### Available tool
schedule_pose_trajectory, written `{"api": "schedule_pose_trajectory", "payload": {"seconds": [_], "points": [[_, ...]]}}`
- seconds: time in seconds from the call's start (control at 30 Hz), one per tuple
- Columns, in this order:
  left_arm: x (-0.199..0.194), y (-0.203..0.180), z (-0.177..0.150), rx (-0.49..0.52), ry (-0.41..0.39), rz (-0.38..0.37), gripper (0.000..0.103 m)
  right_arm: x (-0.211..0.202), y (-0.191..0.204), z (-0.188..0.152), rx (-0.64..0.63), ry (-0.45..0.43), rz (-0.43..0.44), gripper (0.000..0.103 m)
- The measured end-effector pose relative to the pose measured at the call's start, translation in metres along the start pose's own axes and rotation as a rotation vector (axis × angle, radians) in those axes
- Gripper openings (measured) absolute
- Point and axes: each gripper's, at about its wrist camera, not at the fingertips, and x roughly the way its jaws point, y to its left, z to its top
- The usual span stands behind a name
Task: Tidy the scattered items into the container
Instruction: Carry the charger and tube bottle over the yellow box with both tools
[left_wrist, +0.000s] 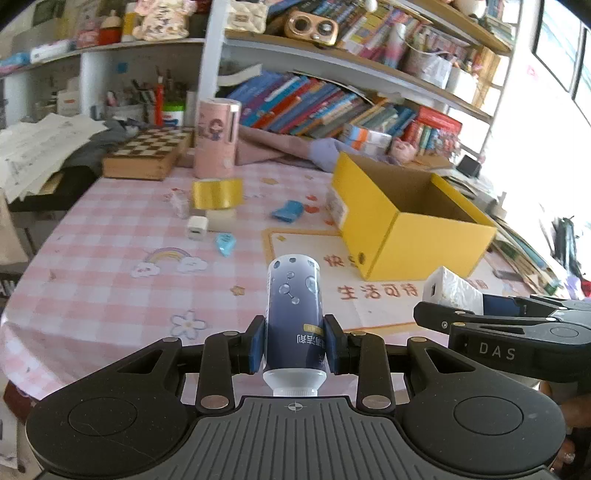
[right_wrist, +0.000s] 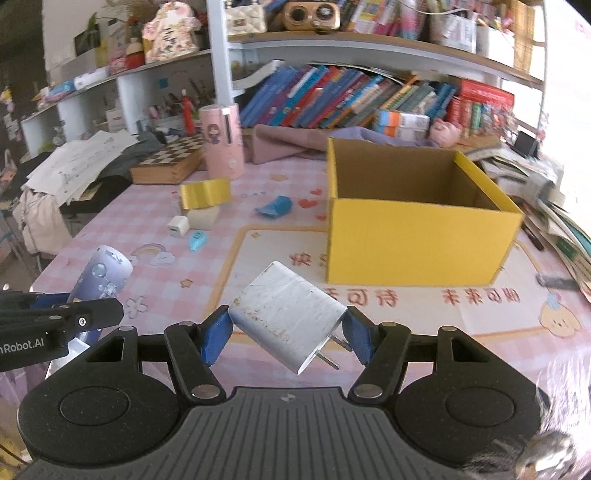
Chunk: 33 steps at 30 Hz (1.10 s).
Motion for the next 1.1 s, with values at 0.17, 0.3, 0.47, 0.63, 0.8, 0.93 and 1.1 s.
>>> {"api": "schedule_pose_trajectory", "payload": {"seconds": [0.17, 0.3, 0.47, 0.63, 0.8, 0.93, 1.1], "points": [[0.007, -0.013, -0.003, 0.029, 0.026, -0.056, 0.031, -0.009, -0.012, -0.009, 0.029, 0.007, -0.049, 0.063], [0.012, -0.023, -0.003, 0.049, 0.036, -0.096, 0.031, -0.016, -0.023, -0.016, 0.056, 0.02, -0.091, 0.063], [0.016, -0.035, -0.004, 0.075, 0.047, -0.138, 0.031, -0.024, -0.035, -0.022, 0.089, 0.028, -0.138, 0.063], [0.019, -0.047, -0.006, 0.113, 0.056, -0.166, 0.031, -0.029, -0.046, -0.027, 0.126, 0.032, -0.169, 0.063], [0.018, -0.048, -0.005, 0.117, 0.05, -0.157, 0.031, -0.029, -0.049, -0.029, 0.144, 0.034, -0.168, 0.063], [0.017, -0.05, -0.003, 0.117, 0.042, -0.155, 0.031, -0.03, -0.049, -0.026, 0.136, 0.023, -0.163, 0.063], [0.018, -0.053, -0.001, 0.12, 0.035, -0.162, 0.031, -0.031, -0.051, -0.024, 0.135, 0.018, -0.166, 0.063]]}}
